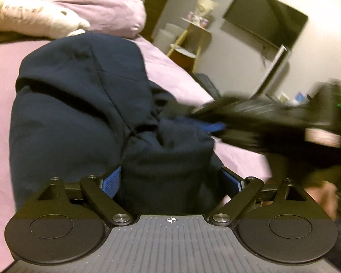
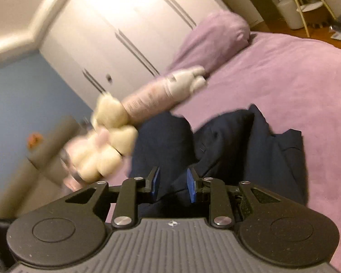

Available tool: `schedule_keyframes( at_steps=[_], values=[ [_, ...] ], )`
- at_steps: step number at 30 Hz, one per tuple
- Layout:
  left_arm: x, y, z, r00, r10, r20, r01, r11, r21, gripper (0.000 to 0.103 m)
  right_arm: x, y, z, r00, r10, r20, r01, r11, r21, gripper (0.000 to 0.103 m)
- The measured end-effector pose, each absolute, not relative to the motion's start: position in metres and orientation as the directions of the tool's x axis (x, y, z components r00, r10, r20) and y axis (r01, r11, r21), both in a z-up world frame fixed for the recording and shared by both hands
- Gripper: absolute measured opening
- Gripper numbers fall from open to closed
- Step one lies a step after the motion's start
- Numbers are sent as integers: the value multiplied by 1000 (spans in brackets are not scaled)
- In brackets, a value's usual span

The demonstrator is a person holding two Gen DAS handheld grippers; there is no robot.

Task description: Fold large clothes

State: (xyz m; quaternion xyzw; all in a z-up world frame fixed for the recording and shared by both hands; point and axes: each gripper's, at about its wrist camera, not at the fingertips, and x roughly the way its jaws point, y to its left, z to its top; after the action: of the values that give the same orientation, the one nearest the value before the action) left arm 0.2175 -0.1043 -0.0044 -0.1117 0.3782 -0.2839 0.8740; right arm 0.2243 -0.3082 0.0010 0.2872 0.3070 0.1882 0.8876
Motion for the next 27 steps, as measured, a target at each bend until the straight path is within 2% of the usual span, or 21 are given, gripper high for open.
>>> schedule_keyframes(
  at_steps=[3,5,9,12,14,15,17,18,21,23,25,26,27],
  values=[
    [205,-82,8,526,-616,-586,429,787,-442,92,234,-305,-29,690,456,-561,-78,819,569,25],
    [202,-56,17,565,-607,-560,384,793,-472,92,225,-311,-42,697,418,-583,-70,848,525,22],
    [215,-6,17,727,-371,-577,113,894,-433,94,212,-311,-52,720,382,-580,-98,883,460,20],
    [236,20,0,740,-304,-599,-56,861,-506,93,216,-310,-42,712,374,-594,-68,879,472,21],
    [248,22,-12,727,-288,-623,-110,847,-520,92,218,-312,-25,723,387,-572,-47,854,518,28],
    [254,22,-16,717,-285,-636,-124,845,-520,91,217,-314,-18,735,394,-552,-47,841,539,41],
    [261,19,-24,701,-313,-641,-120,834,-538,91,225,-315,-4,744,440,-502,-65,796,602,56],
    [260,18,-27,695,-325,-642,-119,828,-548,91,229,-314,-1,738,472,-482,-78,770,633,61],
    [263,14,-31,686,-344,-640,-116,817,-564,91,258,-301,-6,658,585,-474,-88,685,723,63],
    [272,16,-32,680,-358,-640,-106,816,-568,91,276,-288,-16,594,644,-482,-78,643,762,63],
    [282,17,-32,678,-352,-645,-102,824,-557,91,286,-271,-23,564,621,-544,-80,697,712,62],
    [285,16,-33,676,-346,-650,-103,829,-549,91,290,-265,-26,564,592,-576,-77,732,676,52],
    [281,15,-34,675,-340,-655,-109,832,-544,91,291,-260,-28,569,573,-591,-87,756,649,33]
  ],
)
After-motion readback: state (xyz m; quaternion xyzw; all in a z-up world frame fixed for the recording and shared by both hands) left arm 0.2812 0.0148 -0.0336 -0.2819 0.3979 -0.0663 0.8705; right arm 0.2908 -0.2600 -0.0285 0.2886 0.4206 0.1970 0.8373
